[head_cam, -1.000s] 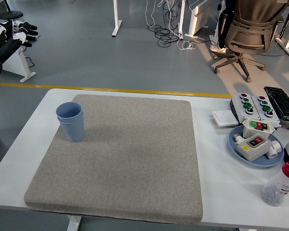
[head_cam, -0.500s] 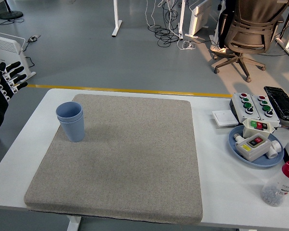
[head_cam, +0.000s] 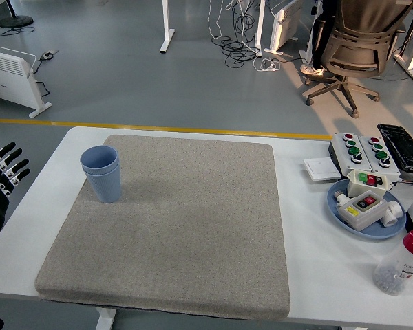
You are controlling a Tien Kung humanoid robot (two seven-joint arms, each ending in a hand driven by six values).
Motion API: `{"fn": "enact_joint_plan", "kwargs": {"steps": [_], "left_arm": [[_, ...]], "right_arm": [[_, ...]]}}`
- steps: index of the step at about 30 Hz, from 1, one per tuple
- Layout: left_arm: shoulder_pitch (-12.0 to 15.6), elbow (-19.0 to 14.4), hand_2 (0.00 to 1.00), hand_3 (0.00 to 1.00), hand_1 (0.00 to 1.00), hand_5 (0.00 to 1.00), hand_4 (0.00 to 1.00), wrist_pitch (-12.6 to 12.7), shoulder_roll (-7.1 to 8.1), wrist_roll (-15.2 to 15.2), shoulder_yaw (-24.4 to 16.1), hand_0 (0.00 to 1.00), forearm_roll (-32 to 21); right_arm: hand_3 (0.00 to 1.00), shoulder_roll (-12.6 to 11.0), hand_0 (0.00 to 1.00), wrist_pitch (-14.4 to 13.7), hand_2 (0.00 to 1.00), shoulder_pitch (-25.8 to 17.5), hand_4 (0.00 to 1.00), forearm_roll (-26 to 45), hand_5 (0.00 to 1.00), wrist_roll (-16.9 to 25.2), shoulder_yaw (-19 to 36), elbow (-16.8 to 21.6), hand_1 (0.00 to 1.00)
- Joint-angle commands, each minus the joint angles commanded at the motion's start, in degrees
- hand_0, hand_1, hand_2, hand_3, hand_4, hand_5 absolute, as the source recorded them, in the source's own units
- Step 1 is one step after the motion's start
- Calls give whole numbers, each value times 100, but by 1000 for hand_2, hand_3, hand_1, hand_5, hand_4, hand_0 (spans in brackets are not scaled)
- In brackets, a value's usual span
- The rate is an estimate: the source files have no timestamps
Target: Push cup pick cup insert cup
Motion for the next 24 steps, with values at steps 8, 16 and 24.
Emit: {"fn": "enact_joint_plan", "kwargs": {"steps": [8, 16, 24], "left_arm": [[-65, 88, 909, 840, 865, 998, 618, -3, -55, 22, 61, 844, 81], [-134, 228, 905, 841, 862, 998, 618, -24, -107, 67, 36, 843, 169], [-151, 292, 904, 841, 862, 998, 620, 19, -132, 63, 11, 844, 178]], "right_arm": [[589, -1, 672, -18, 628, 14, 154, 103, 495, 25, -64, -3, 617], [589, -4, 672, -28, 628, 33, 155, 142, 493, 24, -96, 0, 616], [589, -1, 672, -37, 628, 46, 154, 199, 494, 47, -128, -5, 616]]}}
